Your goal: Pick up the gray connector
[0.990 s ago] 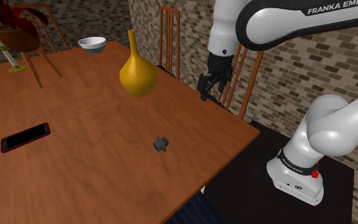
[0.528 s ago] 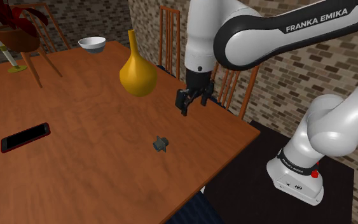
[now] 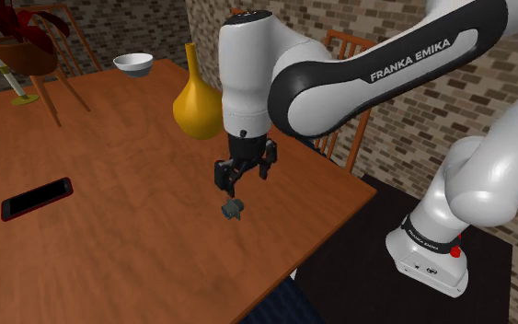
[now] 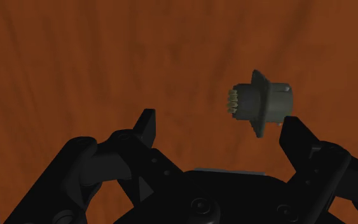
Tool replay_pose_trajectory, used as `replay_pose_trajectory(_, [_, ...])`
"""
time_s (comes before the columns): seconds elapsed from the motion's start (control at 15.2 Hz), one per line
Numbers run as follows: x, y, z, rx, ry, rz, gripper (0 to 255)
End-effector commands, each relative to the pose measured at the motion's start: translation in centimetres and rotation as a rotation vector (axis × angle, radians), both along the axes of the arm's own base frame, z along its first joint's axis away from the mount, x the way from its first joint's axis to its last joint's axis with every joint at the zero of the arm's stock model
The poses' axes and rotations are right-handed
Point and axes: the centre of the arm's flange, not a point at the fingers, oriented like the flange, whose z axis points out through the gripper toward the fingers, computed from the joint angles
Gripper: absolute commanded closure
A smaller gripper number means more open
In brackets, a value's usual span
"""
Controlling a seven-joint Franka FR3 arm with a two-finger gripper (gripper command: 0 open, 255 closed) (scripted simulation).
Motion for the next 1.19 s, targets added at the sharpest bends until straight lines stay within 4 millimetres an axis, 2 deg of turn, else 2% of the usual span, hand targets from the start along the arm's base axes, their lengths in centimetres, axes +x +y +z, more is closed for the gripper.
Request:
replay_pose_trajectory(0.0, [0.2,2.6,-0.7,0.000,0.000,-0.002,0])
replay_pose_trajectory(0.07, [0.4,3.9,-1.1,-0.001,0.000,-0.002,0])
replay_pose_trajectory(0.13, [0.5,4.0,-1.1,-0.001,0.000,-0.002,0])
replay_pose_trajectory(0.59, [0.5,4.0,-5.1,-0.001,0.000,-0.002,0])
replay_pose_trajectory(0.73, [0.5,4.0,-5.1,-0.001,0.000,-0.002,0])
replay_pose_trajectory(0.79, [0.4,4.0,-5.1,-0.001,0.000,-0.002,255])
replay_pose_trajectory(1.12, [0.5,4.0,-5.1,-0.001,0.000,-0.002,255])
